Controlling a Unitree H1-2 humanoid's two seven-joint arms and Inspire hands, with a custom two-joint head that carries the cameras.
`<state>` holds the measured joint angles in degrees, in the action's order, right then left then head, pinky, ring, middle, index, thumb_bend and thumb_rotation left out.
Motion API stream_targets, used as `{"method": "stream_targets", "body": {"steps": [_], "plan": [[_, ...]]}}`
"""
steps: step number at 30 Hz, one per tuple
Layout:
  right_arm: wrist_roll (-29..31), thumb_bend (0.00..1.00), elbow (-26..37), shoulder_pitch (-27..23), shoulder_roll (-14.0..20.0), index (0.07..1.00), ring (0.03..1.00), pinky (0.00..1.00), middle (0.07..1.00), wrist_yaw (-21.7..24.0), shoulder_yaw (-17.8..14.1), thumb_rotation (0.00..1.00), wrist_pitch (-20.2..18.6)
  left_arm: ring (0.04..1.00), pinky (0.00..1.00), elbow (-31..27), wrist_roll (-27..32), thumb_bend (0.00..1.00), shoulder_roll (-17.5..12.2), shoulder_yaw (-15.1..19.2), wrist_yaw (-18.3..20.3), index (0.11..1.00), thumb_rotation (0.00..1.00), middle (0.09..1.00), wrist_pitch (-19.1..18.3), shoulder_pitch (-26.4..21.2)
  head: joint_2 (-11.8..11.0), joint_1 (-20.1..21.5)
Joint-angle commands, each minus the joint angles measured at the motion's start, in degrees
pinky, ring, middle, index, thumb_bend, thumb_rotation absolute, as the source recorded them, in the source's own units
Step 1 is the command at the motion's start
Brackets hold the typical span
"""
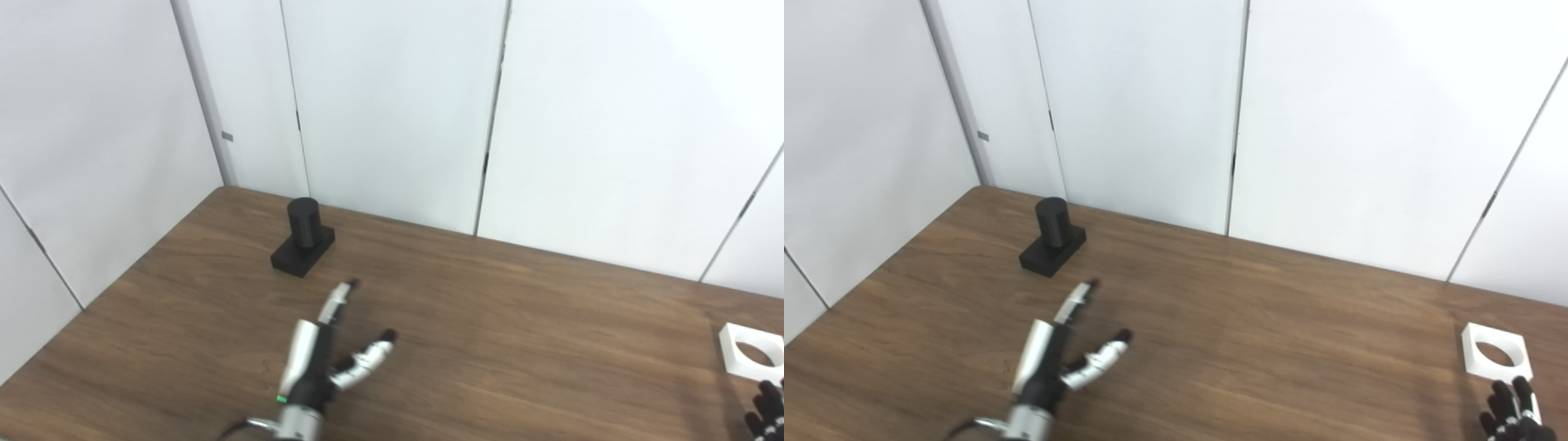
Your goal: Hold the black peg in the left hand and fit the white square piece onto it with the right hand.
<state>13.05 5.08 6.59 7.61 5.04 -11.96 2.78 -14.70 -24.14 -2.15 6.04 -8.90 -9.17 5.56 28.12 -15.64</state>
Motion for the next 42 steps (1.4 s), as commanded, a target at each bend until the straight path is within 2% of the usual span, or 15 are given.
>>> {"method": "stream_targets", "body": {"steps": [1,3,7,8,11,13,15,20,22,24,26,35,41,42], "plan": [[-0.18,0.63,-2.54,2.94,-0.35,1.0,1.0,1.0,0.976,0.33,0.47,0.94,0.93,0.96,0.96,-1.82,-2.86,0.66,-2.16,1.76,-1.59,0.942,0.39,0.974,-2.93,-4.03,0.03,-0.22],[0.35,0.62,-2.17,3.1,-0.42,1.0,1.0,1.0,0.974,0.65,0.6,0.88,0.41,0.933,0.89,-1.61,-5.02,0.64,-3.72,3.24,-2.11,0.938,0.45,0.967,-6.5,-5.82,0.09,-0.3],[0.52,0.64,-1.12,3.6,-0.34,1.0,1.0,1.0,0.984,0.96,1.11,0.83,-0.87,0.922,0.84,-0.25,-7.84,0.69,-7.25,4.08,-2.7,0.918,0.47,0.953,-9.24,-8.03,0.18,-0.29],[0.62,0.64,-0.94,3.73,-0.26,1.0,1.0,1.0,0.986,1.15,1.25,0.83,-0.9,0.921,0.83,0.26,-10.06,0.7,-8.81,3.72,-2.56,0.916,0.48,0.951,-10.52,-8.66,0.24,-0.24],[1.12,0.53,-0.47,3.97,-0.28,1.0,1.0,1.0,0.997,1.53,1.62,0.78,-0.81,0.943,0.81,1.18,-13.89,0.74,-12.13,3.07,-1.88,0.908,0.53,0.962,-13.41,-10.22,0.31,-0.08],[1.43,0.48,-0.27,4.06,-0.21,1.0,1.0,1.0,0.999,1.84,1.96,0.75,-0.75,0.956,0.82,1.7,-14.18,0.76,-13.17,3.22,-1.6,0.894,0.49,0.966,-14.59,-11.14,0.44,0.02],[1.22,0.46,-0.06,4.2,-0.16,1.0,1.0,1.0,1.0,1.92,2.31,0.73,-0.88,0.956,0.81,3.79,-14.12,0.77,-14.4,3.31,-2.34,0.884,0.46,0.961,-14.43,-12.07,0.44,0.29],[0.9,0.5,0.17,4.62,-0.07,1.0,1.0,1.0,0.994,1.91,2.71,0.69,-1.04,0.968,0.86,8.75,-14.59,0.77,-16.99,2.77,-3.65,0.868,0.45,0.954,-14.0,-13.76,0.75,0.7],[1.28,0.47,0.06,4.64,-0.07,1.0,1.0,1.0,0.995,2.02,2.64,0.68,-0.97,0.981,0.89,10.38,-15.97,0.78,-18.04,1.77,-3.23,0.876,0.5,0.962,-15.0,-14.38,0.78,0.69],[1.45,0.49,0.07,4.69,0.01,1.0,1.0,1.0,0.995,2.1,2.66,0.67,-1.11,0.981,0.92,12.32,-17.88,0.81,-19.2,0.26,-2.88,0.874,0.53,0.96,-15.78,-15.27,0.85,0.87],[1.08,0.53,0.14,4.8,0.12,1.0,1.0,1.0,0.99,1.91,2.76,0.7,-1.21,0.978,0.94,14.31,-18.79,0.83,-20.1,-0.93,-2.97,0.867,0.54,0.954,-15.69,-16.14,0.84,1.1],[-0.35,0.5,1.16,5.16,0.24,1.0,1.0,1.0,0.987,1.09,3.24,0.7,-2.01,0.962,0.93,20.06,-19.24,0.88,-22.6,-5.16,-1.29,0.852,0.57,0.931,-15.78,-19.43,1.12,1.5],[-0.15,0.47,1.44,5.26,0.17,1.0,1.0,1.0,0.987,1.43,3.33,0.67,-1.91,0.951,0.94,23.1,-20.34,0.94,-22.8,-7.49,-1.42,0.847,0.63,0.932,-16.5,-21.72,1.31,1.74],[-0.25,0.48,1.56,5.29,0.19,1.0,1.0,1.0,0.989,1.36,3.36,0.7,-2.13,0.953,0.95,23.36,-20.44,0.94,-22.82,-7.71,-1.32,0.853,0.64,0.935,-16.74,-21.96,1.31,1.74]]}}
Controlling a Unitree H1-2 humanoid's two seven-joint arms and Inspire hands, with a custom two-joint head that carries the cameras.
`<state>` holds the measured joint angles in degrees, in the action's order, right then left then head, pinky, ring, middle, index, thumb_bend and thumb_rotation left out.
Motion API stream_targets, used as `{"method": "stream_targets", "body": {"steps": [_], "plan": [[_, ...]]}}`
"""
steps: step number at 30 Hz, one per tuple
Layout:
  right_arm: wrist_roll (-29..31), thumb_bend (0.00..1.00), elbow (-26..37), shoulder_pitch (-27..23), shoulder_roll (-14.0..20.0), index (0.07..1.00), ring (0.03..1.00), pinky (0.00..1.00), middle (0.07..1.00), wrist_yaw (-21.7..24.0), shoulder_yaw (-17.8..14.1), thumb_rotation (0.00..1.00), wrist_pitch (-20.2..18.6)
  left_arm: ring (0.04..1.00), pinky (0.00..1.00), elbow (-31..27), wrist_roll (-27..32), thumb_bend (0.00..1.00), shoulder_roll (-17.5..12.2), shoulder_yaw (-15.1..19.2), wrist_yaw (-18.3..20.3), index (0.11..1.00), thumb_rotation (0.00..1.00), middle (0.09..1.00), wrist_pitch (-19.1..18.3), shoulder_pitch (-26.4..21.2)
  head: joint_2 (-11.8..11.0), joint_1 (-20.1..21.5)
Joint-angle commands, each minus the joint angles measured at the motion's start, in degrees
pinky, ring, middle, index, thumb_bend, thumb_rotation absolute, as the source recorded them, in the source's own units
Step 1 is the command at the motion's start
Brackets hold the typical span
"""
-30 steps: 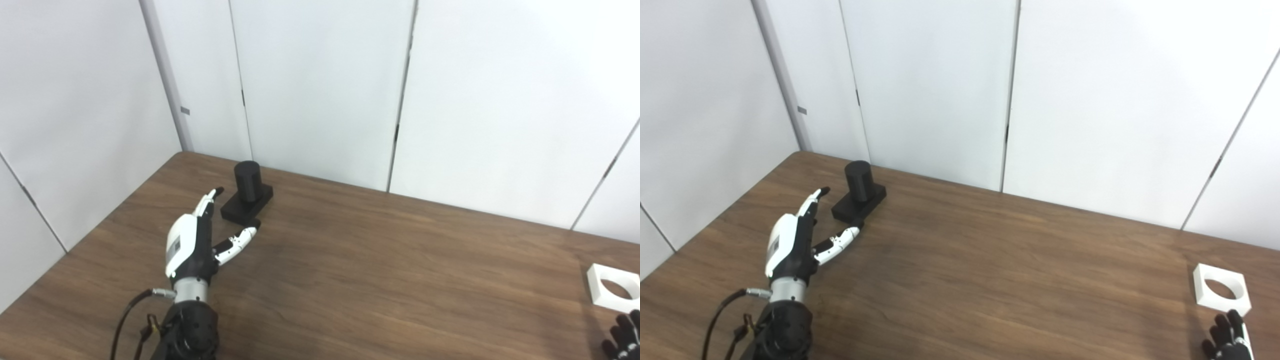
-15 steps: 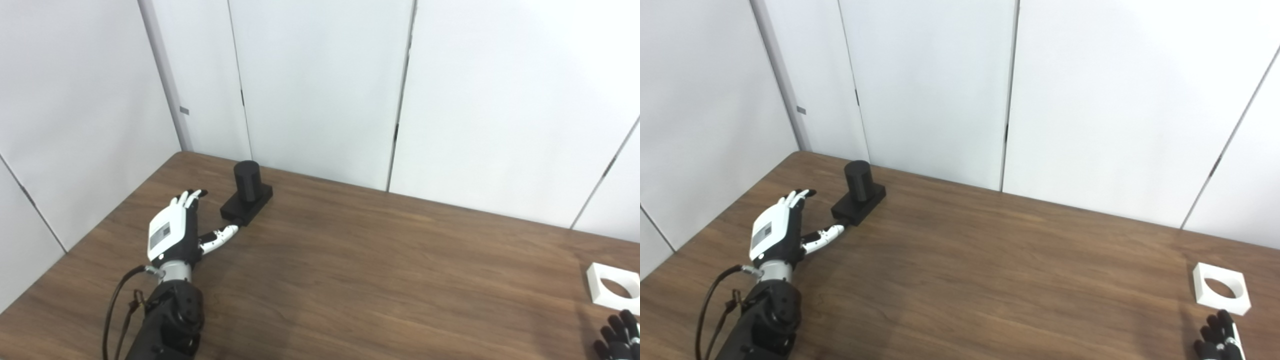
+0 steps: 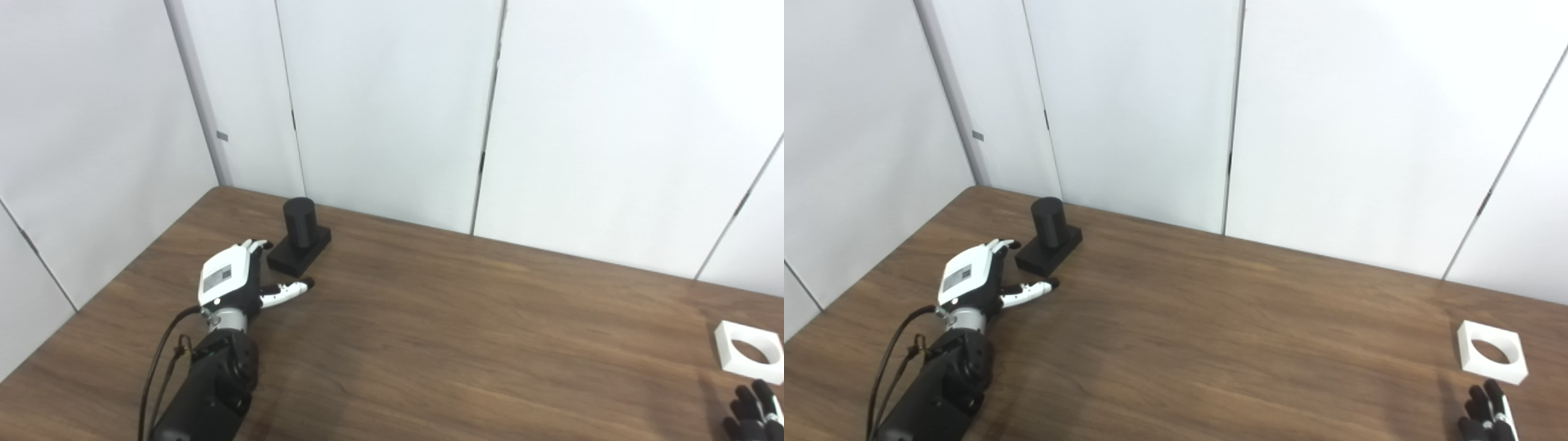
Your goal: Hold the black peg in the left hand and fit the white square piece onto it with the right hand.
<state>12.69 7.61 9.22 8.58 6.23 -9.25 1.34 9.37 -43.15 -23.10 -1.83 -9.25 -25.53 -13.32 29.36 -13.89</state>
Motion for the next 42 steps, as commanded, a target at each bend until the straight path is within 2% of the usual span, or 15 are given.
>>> {"method": "stream_targets", "body": {"steps": [1,4,12,16,20,25,32,42], "plan": [[-0.03,0.48,-0.88,2.67,-0.87,1.0,1.0,1.0,0.99,-0.03,0.64,0.7,-0.78,0.953,0.95,-0.1,-1.27,0.94,-1.78,0.07,-1.07,0.855,0.65,0.936,-0.47,-3.46,0.06,0.01],[0.21,0.52,-0.66,2.68,-1.09,1.0,1.0,1.0,0.985,-0.23,0.48,0.75,-1.09,0.954,0.94,1.76,-0.59,0.95,-1.43,0.11,-1.81,0.863,0.64,0.938,-0.49,-4.55,0.03,0.07],[-0.8,0.52,-0.3,3.0,-1.21,1.0,1.0,1.0,0.982,-0.73,0.56,0.78,-1.08,0.953,0.94,4.66,-0.88,0.95,-0.53,1.09,-2.02,0.865,0.64,0.939,-1.35,-7.28,-0.5,0.52],[-0.85,0.48,-0.07,3.04,-1.51,1.0,1.0,1.0,0.984,-0.87,0.54,0.78,-0.95,0.947,0.93,7.09,-0.4,0.96,-0.35,1.18,-4.6,0.862,0.63,0.928,-1.13,-8.91,-0.5,0.52],[-1.49,0.49,0.45,3.21,-1.1,1.0,1.0,1.0,0.991,-0.81,0.89,0.8,-1.55,0.952,0.95,8.71,0.13,0.96,-0.16,1.22,-6.11,0.875,0.62,0.933,-1.09,-9.94,-0.2,0.55],[-2.49,0.49,0.4,3.3,-0.84,1.0,1.0,1.0,1.0,-0.93,1.08,0.82,-1.25,0.958,0.97,10.09,-0.28,0.94,-0.13,1.09,-5.5,0.877,0.63,0.936,-1.33,-10.66,-0.2,0.55],[-1.33,0.51,-0.47,3.01,-1.02,1.0,1.0,1.0,0.962,-0.83,0.54,0.78,-0.19,0.944,0.95,11.58,-0.5,0.92,-0.27,0.39,-5.47,0.849,0.6,0.919,-1.31,-11.52,0.17,0.87],[-0.84,0.54,-0.78,2.95,-0.93,1.0,0.991,1.0,0.953,-0.48,0.64,0.77,0.82,0.93,0.92,14.01,-1.91,0.93,-0.37,-0.75,-5.37,0.826,0.62,0.905,-1.36,-12.93,0.17,0.87]]}}
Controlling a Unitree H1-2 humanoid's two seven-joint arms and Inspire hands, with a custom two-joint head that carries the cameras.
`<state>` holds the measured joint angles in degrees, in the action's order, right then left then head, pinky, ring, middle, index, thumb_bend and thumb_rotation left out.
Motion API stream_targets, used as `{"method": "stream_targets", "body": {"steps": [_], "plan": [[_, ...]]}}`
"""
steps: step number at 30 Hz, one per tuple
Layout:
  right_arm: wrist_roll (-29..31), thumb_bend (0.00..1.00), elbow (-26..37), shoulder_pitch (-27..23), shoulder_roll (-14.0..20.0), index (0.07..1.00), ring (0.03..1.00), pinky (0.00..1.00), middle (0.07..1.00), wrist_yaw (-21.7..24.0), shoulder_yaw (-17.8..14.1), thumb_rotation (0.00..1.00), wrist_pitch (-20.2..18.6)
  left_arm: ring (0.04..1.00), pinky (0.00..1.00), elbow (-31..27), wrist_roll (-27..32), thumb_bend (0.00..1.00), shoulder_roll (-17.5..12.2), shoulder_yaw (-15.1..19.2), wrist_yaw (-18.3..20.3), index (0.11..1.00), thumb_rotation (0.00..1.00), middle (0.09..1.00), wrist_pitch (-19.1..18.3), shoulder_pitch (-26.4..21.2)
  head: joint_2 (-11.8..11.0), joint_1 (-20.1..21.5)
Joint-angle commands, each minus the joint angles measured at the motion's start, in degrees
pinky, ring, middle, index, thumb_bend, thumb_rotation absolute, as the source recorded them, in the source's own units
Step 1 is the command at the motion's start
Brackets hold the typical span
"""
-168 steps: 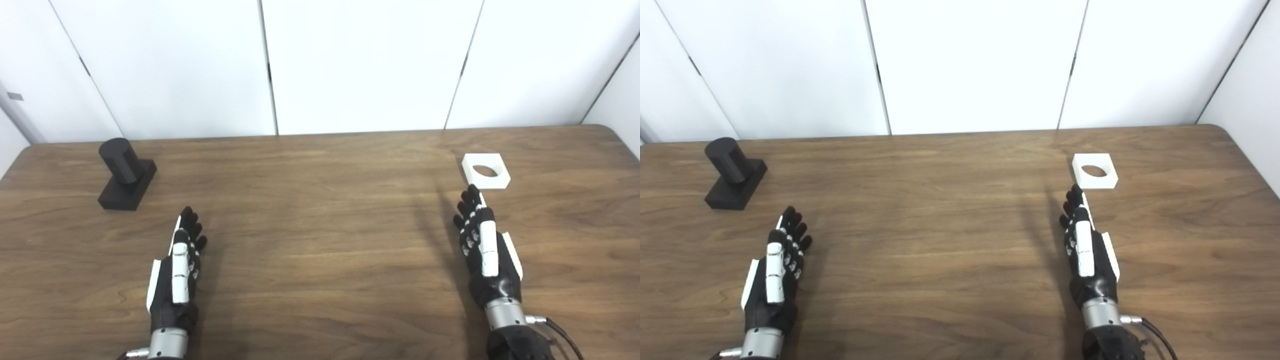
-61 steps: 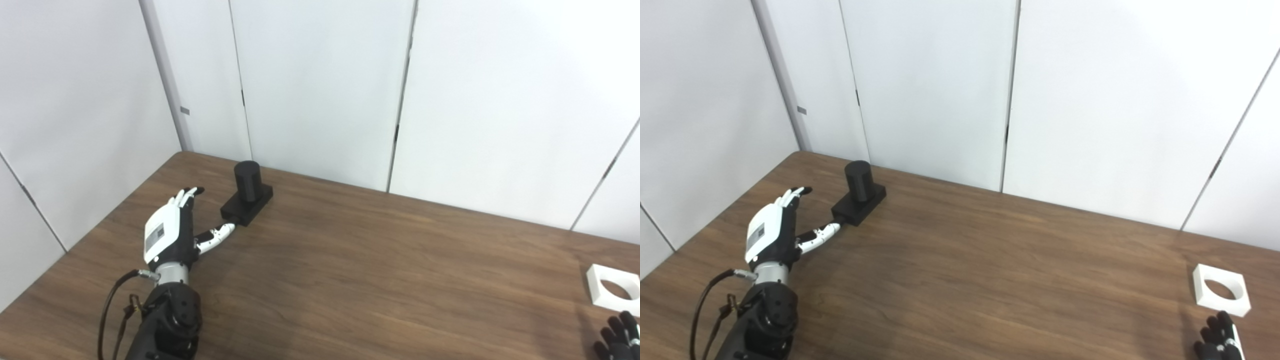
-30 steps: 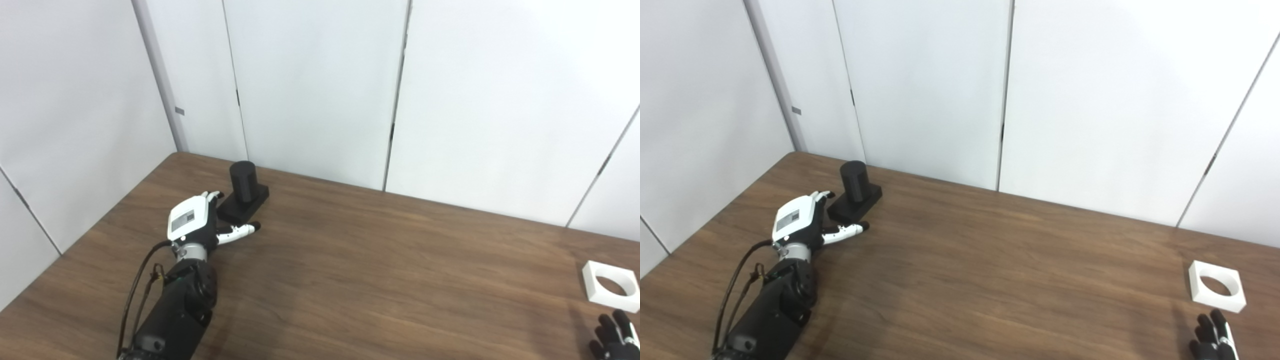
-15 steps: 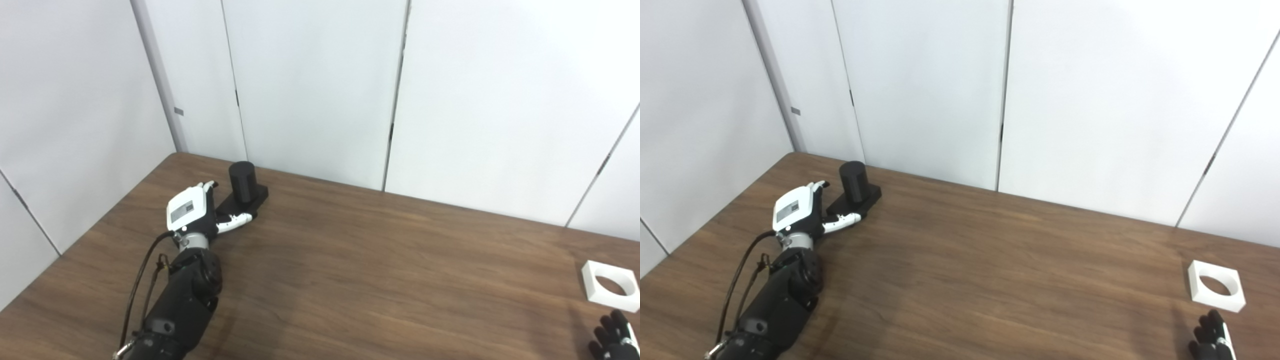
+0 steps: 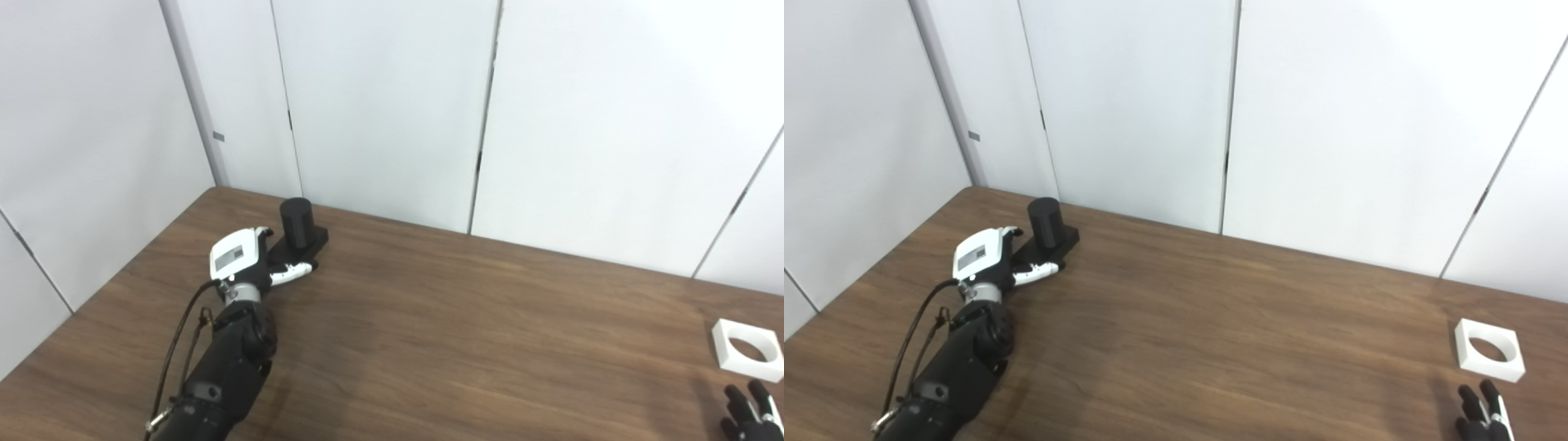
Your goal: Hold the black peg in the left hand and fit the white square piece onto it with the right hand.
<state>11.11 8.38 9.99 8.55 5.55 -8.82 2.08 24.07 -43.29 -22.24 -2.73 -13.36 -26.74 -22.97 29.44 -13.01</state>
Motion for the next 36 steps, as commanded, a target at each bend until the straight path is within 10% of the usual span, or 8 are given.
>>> {"method": "stream_targets", "body": {"steps": [1,24,36], "plan": [[1.01,0.53,-1.47,2.21,-0.92,1.0,0.997,1.0,0.953,0.25,0.16,0.76,0.01,0.93,0.92,-0.81,-2.08,0.93,-1.17,0.2,-0.98,0.819,0.62,0.903,-0.15,-3.24,0.36,0.22],[2.36,0.51,-0.78,2.44,-0.81,1.0,0.997,1.0,0.969,0.33,0.31,0.75,0.16,0.91,0.91,0.97,-14.51,0.92,1.73,5.23,7.18,0.767,0.65,0.874,-0.17,-4.74,0.91,0.16],[2.6,0.51,-0.76,2.41,-0.81,1.0,1.0,1.0,0.969,0.48,0.3,0.74,0.66,0.885,0.87,1.37,-18.78,0.87,1.84,4.8,6.54,0.762,0.45,0.85,-0.17,-4.35,0.91,0.16]]}}
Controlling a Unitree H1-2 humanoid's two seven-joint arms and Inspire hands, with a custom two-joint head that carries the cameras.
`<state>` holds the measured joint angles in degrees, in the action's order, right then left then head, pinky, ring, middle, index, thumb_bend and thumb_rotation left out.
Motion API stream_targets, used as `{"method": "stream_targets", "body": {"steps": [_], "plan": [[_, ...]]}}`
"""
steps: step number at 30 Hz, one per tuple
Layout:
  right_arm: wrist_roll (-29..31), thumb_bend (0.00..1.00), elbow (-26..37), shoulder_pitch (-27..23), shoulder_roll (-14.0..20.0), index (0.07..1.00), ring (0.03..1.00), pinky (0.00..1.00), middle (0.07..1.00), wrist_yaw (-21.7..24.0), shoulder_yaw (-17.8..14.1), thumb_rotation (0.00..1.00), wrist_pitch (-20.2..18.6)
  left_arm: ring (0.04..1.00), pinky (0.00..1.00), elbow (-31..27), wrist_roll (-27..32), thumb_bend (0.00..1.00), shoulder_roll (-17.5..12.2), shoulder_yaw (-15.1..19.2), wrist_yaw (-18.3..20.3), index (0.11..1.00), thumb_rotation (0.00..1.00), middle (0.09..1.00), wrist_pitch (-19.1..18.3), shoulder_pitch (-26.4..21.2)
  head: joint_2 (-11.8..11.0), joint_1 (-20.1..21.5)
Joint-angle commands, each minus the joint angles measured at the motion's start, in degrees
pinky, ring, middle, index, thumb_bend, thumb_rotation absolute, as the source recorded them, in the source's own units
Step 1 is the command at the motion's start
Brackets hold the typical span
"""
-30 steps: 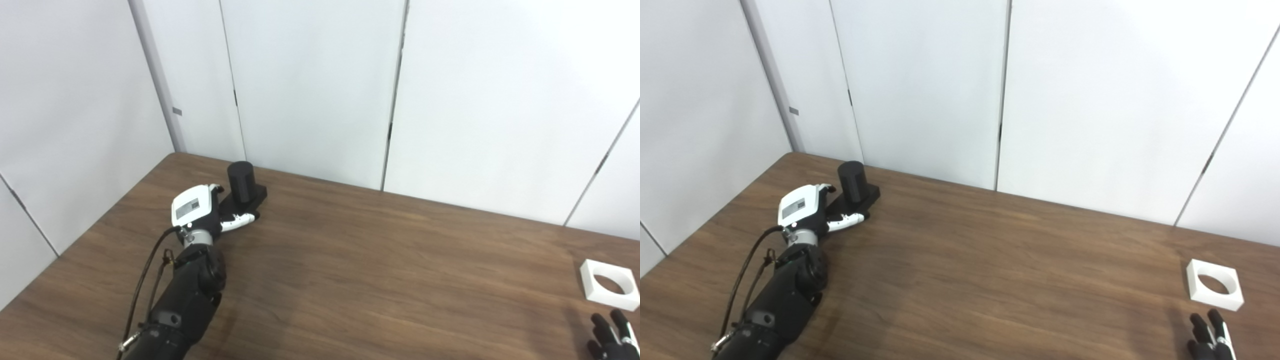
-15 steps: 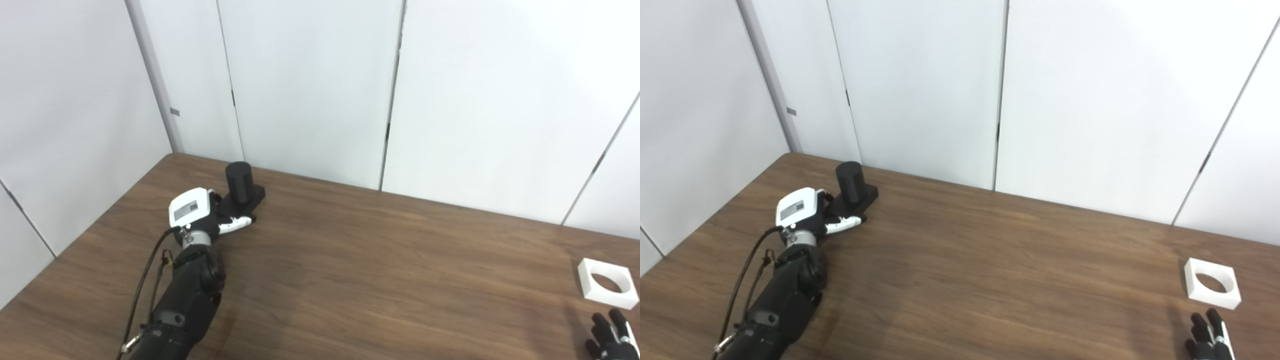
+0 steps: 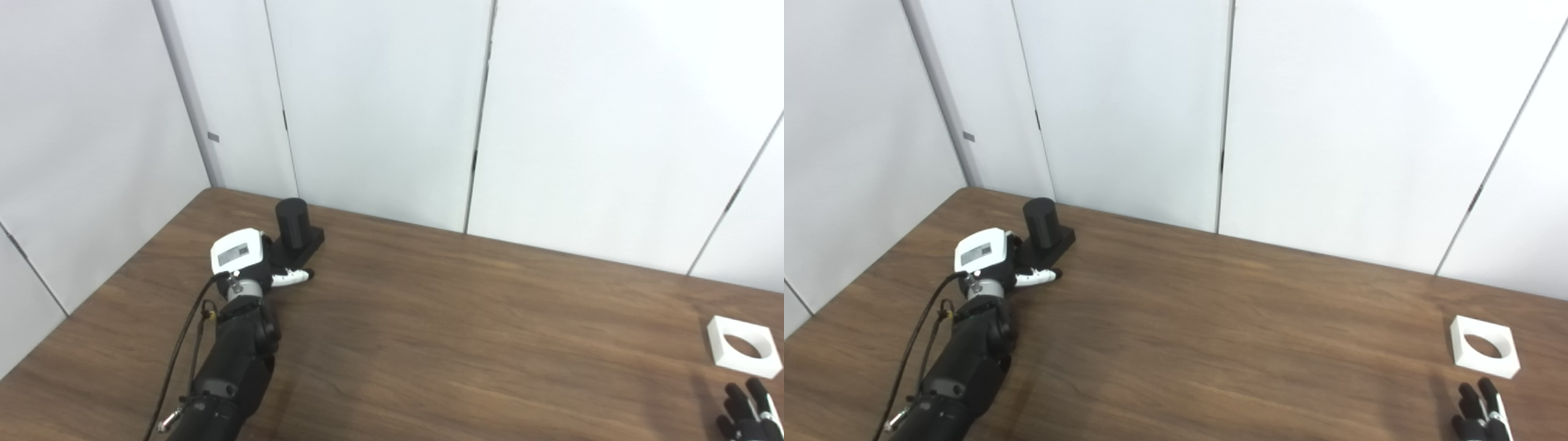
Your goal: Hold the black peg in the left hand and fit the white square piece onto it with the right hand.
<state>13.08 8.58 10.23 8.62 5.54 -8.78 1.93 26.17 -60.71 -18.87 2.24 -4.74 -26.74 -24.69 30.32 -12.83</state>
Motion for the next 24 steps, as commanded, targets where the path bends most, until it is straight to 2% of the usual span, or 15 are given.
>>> {"method": "stream_targets", "body": {"steps": [1,3,6,7,9,11,15,24], "plan": [[0.79,0.51,-0.93,2.16,-0.91,1.0,1.0,1.0,0.968,0.55,0.25,0.74,0.86,0.882,0.87,-0.61,-1.04,0.86,-1.52,-0.26,-2.81,0.75,0.42,0.844,-0.18,-2.58,0.03,-0.02],[0.84,0.5,-0.7,2.19,-0.94,1.0,1.0,1.0,0.964,0.44,0.22,0.75,0.6,0.869,0.85,-0.49,0.05,0.84,-1.48,-0.39,-4.53,0.704,0.36,0.821,-0.16,-2.45,0.31,0.03],[0.94,0.51,-0.47,2.22,-0.87,1.0,1.0,1.0,0.964,0.48,0.22,0.75,0.43,0.858,0.86,-0.35,3.03,0.8,-1.54,-0.59,-7.13,0.59,0.25,0.79,0.13,-2.24,0.31,0.03],[0.96,0.51,-0.36,2.24,-0.87,1.0,1.0,1.0,0.966,0.49,0.25,0.75,0.38,0.858,0.87,-0.41,4.21,0.66,-1.62,-0.73,-8.15,0.54,0.16,0.784,0.5,-2.05,0.31,0.03],[0.71,0.5,-0.19,2.29,-0.83,1.0,1.0,1.0,0.969,0.42,0.33,0.75,0.31,0.854,0.89,-0.61,6.68,0.54,-1.7,-0.7,-10.18,0.493,0.08,0.765,1.61,-1.64,0.31,0.03],[0.34,0.49,-0.11,2.32,-0.73,1.0,1.0,1.0,0.97,0.36,0.44,0.76,0.31,0.851,0.89,-0.5,8.42,0.53,-1.92,-1.06,-11.39,0.486,0.06,0.757,1.89,-1.44,0.39,0.15],[-0.04,0.47,0.44,2.38,-0.78,1.0,1.0,1.0,0.967,0.01,0.54,0.78,-0.49,0.827,0.81,-0.07,10.44,0.52,-2.7,-2.33,-12.16,0.484,0.06,0.754,1.14,-1.29,0.31,0.21],[0.03,0.46,0.29,2.15,-1.07,1.0,1.0,1.0,0.97,-0.33,0.37,0.77,-0.33,0.812,0.76,0.79,13.56,0.52,-3.71,-4.28,-14.24,0.484,0.05,0.747,1.33,-0.95,0.17,0.56]]}}
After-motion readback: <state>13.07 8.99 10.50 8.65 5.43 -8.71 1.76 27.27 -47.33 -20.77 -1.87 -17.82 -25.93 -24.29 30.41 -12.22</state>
